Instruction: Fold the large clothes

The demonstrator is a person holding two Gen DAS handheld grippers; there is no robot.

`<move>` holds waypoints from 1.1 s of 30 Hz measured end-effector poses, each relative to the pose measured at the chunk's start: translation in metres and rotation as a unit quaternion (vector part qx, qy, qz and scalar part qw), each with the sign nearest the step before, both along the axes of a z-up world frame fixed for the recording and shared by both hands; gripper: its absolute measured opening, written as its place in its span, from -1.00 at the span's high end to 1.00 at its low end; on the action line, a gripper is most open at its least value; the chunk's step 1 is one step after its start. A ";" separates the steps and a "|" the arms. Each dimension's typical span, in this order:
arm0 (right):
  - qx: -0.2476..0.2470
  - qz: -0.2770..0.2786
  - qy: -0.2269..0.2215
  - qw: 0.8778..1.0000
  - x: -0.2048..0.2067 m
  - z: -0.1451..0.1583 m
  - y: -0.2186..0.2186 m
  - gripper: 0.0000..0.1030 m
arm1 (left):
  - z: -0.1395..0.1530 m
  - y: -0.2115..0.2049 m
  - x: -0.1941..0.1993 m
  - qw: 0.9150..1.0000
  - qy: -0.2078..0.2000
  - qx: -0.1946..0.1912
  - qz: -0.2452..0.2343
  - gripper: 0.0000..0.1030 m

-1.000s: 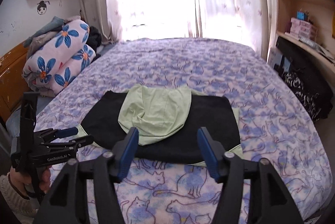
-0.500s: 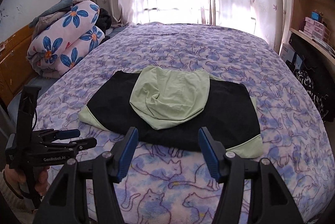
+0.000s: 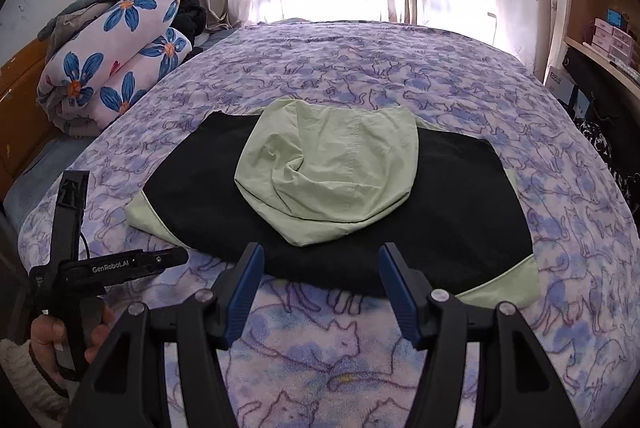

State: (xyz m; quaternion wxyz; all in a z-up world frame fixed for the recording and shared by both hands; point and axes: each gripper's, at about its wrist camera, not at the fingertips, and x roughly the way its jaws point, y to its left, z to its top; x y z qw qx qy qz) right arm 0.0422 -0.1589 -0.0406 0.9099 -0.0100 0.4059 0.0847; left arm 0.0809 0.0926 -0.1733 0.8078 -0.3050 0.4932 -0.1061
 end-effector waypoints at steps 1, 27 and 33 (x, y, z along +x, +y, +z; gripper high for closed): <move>0.000 0.001 0.001 1.000 0.003 -0.001 0.001 -0.16 | -0.002 0.001 0.004 1.000 -0.004 -0.004 0.005 -0.33; -0.037 -0.054 0.033 0.997 0.135 -0.077 0.013 0.50 | 0.028 0.005 0.084 0.981 -0.135 0.112 0.087 0.86; -0.084 -0.019 0.061 0.994 0.146 -0.119 0.032 0.48 | 0.080 -0.021 0.076 0.967 -0.198 0.157 0.035 0.88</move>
